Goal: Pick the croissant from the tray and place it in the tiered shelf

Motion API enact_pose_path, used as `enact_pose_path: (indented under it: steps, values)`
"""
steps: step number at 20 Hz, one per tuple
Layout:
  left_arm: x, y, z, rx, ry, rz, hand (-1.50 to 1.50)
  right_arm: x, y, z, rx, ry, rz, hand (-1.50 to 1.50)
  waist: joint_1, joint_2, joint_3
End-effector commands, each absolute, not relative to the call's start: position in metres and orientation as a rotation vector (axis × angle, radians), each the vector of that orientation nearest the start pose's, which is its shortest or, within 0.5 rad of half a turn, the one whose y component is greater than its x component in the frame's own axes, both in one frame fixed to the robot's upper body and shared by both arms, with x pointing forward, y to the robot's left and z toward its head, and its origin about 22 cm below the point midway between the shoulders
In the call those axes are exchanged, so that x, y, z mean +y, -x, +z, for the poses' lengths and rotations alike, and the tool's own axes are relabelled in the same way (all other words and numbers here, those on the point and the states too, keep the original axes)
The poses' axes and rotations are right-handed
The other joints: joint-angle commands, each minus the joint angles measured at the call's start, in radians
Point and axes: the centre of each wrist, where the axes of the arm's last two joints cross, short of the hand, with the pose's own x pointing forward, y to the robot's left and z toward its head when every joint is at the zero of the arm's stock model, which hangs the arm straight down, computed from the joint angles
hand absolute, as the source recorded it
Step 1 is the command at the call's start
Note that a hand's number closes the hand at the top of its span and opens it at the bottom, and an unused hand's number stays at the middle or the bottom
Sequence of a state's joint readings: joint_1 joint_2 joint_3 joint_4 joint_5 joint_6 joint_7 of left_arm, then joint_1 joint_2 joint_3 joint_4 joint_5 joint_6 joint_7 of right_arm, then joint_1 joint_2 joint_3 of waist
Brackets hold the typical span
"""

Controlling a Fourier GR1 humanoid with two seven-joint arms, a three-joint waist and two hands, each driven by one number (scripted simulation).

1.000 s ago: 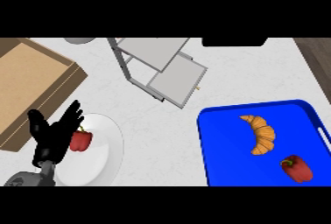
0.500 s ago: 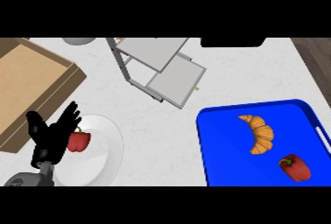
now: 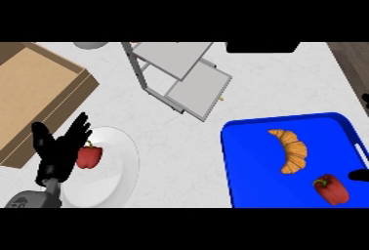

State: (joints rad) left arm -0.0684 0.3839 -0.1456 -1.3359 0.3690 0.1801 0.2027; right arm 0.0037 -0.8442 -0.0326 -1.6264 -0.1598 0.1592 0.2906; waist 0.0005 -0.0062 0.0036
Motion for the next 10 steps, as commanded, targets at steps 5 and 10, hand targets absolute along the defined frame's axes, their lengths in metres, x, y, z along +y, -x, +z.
enact_pose_path:
  steps: [5,10]
  values:
    - [0.294,-0.256,-0.016,-1.116,-0.087,0.039,0.0,-0.328,-0.263,0.115,-1.078,0.608,0.603,-1.5,0.011,0.008,-0.004]
    - [0.3,-0.249,-0.012,-1.115,-0.076,0.042,0.0,-0.319,-0.256,0.114,-0.971,0.615,0.689,-1.5,0.0,0.005,-0.004]
